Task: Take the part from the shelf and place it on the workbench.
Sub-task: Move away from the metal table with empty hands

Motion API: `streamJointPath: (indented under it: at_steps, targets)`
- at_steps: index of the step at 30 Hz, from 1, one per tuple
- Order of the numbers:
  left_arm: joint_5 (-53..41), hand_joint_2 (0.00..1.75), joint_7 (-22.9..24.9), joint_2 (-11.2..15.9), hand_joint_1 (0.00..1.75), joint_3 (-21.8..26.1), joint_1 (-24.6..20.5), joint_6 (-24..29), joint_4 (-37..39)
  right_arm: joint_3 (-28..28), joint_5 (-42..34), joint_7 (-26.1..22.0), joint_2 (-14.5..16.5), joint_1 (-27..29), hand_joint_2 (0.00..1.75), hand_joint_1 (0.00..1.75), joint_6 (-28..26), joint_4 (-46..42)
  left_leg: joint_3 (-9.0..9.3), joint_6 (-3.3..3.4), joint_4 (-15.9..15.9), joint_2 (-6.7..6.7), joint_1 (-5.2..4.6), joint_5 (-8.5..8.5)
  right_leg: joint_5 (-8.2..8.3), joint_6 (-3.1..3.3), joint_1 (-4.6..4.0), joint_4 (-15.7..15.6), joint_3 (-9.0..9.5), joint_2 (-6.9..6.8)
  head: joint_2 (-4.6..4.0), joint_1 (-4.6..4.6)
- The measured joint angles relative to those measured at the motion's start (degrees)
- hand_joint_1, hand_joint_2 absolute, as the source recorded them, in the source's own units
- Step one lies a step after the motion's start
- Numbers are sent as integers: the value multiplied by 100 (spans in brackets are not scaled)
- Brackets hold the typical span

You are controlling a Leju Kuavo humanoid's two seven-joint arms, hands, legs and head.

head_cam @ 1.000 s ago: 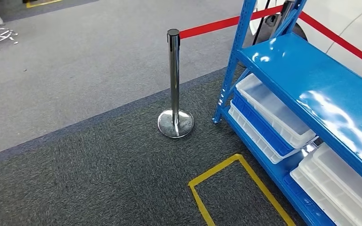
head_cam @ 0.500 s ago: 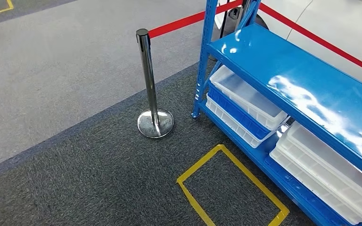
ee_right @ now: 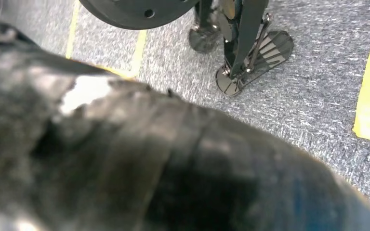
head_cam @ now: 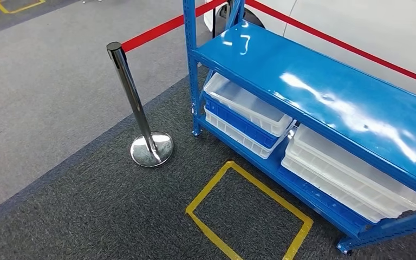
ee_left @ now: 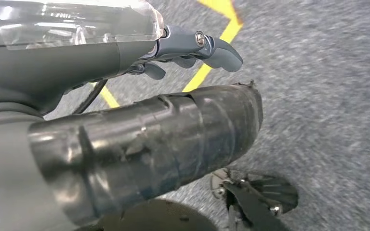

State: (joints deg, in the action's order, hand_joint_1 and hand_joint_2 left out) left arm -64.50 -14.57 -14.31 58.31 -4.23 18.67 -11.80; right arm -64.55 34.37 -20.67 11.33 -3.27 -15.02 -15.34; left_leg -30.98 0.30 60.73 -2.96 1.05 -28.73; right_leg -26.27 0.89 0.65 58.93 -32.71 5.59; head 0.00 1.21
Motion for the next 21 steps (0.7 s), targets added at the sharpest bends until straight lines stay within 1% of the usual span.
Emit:
streamJointPath:
  at_steps: [1, 2, 3, 4, 5, 6, 7, 8, 9, 10, 11, 12, 13, 14, 15, 16, 17, 18, 19, 20, 21]
  targets:
    - [-1, 0, -1, 2, 0, 1, -5, -2, 0, 9, 3, 2, 2, -3, 0, 0, 7, 1, 66, 16, -182, -95, -2, 42, 8, -32, 3, 5, -19, 58, 0, 2]
    - [-1, 0, -1, 4, 0, 2, -13, -3, 0, 16, 4, 7, 4, -1, 0, 0, 9, 3, 84, 29, -237, -133, -9, 27, 22, -74, 10, 3, -40, 112, 0, 1]
    - [-1, 0, -3, 5, 0, 2, -27, -4, 0, 21, 6, 14, 4, 9, 0, 0, 9, 4, 92, 45, -263, -86, -13, 40, 42, -121, 17, -12, -61, 173, 0, 1]
    - [-1, 0, -4, 6, 0, 2, -39, -5, 0, 24, 9, 23, 4, 23, 0, 0, 8, 6, 109, 78, -294, -19, -4, 67, 50, -158, 26, -18, -74, 190, 0, 1]
    - [0, 0, -5, 7, 0, 2, -43, -5, 0, 26, 16, 33, 4, 34, 0, 0, 8, 8, 128, 119, -338, 52, 6, 98, 16, -184, 15, 23, -102, 106, 0, 7]
    - [-2, 0, -5, 8, 0, 2, -42, -6, 0, 28, 26, 45, 3, 37, 0, 0, 9, 10, 143, 162, -384, 137, 16, 128, -83, -201, 4, 162, -176, -41, 0, 19]
    - [-6, 0, -5, 8, 0, 2, -36, -6, 0, 30, 39, 56, 3, 32, 0, 0, 12, 10, 149, 194, -416, 222, 20, 148, -243, -210, 2, 416, -295, -227, 0, 29]
    - [-10, 0, -5, 8, 0, 2, -26, -7, 0, 32, 51, 66, 3, 26, 0, 0, 17, 11, 144, 212, -422, 302, 7, 149, -437, -222, -3, 763, -466, -390, 0, 40]
    - [-13, 0, -4, 8, 0, 2, -14, -7, 0, 34, 62, 74, 3, 22, 0, 0, 22, 11, 137, 220, -417, 395, -3, 143, -610, -240, 9, 1145, -651, -467, 0, 43]
    - [-14, 0, -3, 9, 0, 2, -4, -7, 0, 36, 69, 78, 3, 22, 0, 0, 26, 12, 131, 222, -411, 482, -9, 135, -703, -256, 16, 1428, -782, -497, 0, 43]
    - [-14, 0, -2, 10, 0, 2, 2, -7, 0, 37, 75, 81, 3, 26, 0, 0, 28, 13, 131, 220, -406, 567, -13, 126, -687, -270, 22, 1522, -813, -517, 0, 43]
    - [-15, 0, -1, 11, 0, 2, 1, -7, 0, 38, 80, 82, 3, 32, 0, 0, 28, 14, 139, 213, -403, 641, -14, 115, -564, -276, 27, 1377, -718, -545, 0, 44]
    - [-15, 0, -1, 12, 0, 2, -4, -7, 0, 38, 84, 83, 3, 37, 0, 0, 29, 15, 155, 199, -397, 703, -14, 102, -372, -272, 28, 1017, -508, -604, 0, 44]
    - [-15, 0, -1, 12, 0, 2, -9, -7, 0, 38, 88, 84, 2, 36, 0, 0, 30, 15, 174, 178, -389, 759, -18, 85, -216, -247, 15, 585, -268, -744, 0, 44]
    - [-14, 0, -2, 12, 0, 3, -11, -7, 0, 39, 91, 85, 2, 31, 0, 0, 32, 15, 186, 147, -377, 809, -32, 62, -103, -214, -1, 231, -73, -866, 0, 43]
    - [-14, 0, -2, 13, 0, 3, -14, -7, 0, 41, 93, 85, 3, 25, 0, 0, 33, 15, 198, 114, -368, 853, -43, 43, -57, -175, -22, 16, 41, -953, 0, 43]
    - [-13, 0, -3, 13, 0, 3, -19, -6, 0, 43, 94, 85, 4, 21, 0, 0, 35, 15, 214, 81, -364, 899, -55, 29, -65, -138, -43, -58, 69, -993, 0, 42]
    - [-11, 0, -4, 13, 0, 3, -26, -6, 0, 44, 97, 87, 5, 23, 0, 0, 36, 15, 231, 49, -365, 948, -65, 20, -53, -111, -53, -57, 58, -932, 0, 41]
    - [-9, 0, -7, 13, 0, 2, -34, -6, 0, 45, 103, 90, 6, 26, 0, 0, 37, 16, 247, 13, -368, 970, -57, 8, -43, -77, -42, -62, 56, -865, 0, 42]
    - [-5, 0, -11, 13, 0, 3, -39, -6, 0, 48, 111, 93, 9, 27, 0, 0, 40, 17, 251, -25, -335, 905, -49, -33, -27, -44, -26, -77, 57, -806, 0, 39]
    - [-3, 0, -17, 13, 0, 3, -40, -6, 0, 53, 124, 97, 12, 25, 0, 0, 42, 19, 214, -58, -226, 773, -37, -124, -7, -6, -7, -95, 60, -746, 0, 36]
